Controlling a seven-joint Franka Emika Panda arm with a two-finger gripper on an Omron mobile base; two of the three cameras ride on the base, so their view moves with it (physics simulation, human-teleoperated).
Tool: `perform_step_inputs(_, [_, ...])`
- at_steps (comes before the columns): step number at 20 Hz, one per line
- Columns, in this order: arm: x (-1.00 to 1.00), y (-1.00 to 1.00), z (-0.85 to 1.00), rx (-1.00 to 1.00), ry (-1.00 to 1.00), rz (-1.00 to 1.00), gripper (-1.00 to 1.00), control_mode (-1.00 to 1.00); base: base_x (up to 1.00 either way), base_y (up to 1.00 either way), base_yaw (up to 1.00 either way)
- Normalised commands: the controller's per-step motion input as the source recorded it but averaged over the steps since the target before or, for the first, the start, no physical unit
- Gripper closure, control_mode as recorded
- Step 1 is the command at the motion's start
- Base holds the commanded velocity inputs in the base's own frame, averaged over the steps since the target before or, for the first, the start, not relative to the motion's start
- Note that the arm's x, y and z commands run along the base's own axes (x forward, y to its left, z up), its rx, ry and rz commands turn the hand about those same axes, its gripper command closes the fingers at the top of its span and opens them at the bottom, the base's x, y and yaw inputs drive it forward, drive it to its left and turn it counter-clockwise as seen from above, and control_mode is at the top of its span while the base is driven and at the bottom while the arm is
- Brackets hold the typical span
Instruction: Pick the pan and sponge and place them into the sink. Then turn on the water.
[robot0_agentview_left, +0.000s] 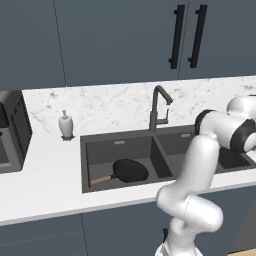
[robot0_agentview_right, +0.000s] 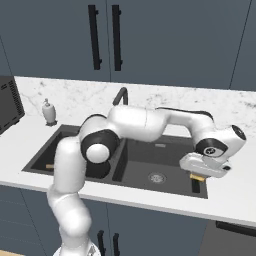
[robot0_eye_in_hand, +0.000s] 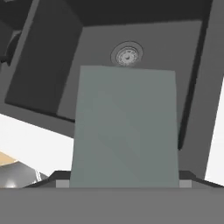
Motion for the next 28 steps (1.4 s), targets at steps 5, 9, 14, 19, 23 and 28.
perform_step_inputs(5, [-0.12,1.00,0.04,-0.14,-0.13,-0.01,1.00,-1.00,0.00,0.00,0.00])
perform_step_inputs(9, [0.00,0.87,0.24,-0.04,0.00,0.00,1.00,-1.00,0.00,0.00,0.00])
perform_step_inputs(14, [0.00,0.79,0.27,0.00,0.00,0.00,1.00,-1.00,0.00,0.00,0.00])
perform_step_inputs(19, [0.00,0.84,0.13,0.00,0.00,0.00,1.00,-1.00,0.00,0.00,0.00])
perform_step_inputs(23, [0.06,0.90,0.12,0.00,0.00,0.00,1.00,-1.00,0.00,0.00,0.00])
perform_step_inputs(28, [0.08,0.90,0.06,0.00,0.00,0.00,1.00,-1.00,0.00,0.00,0.00])
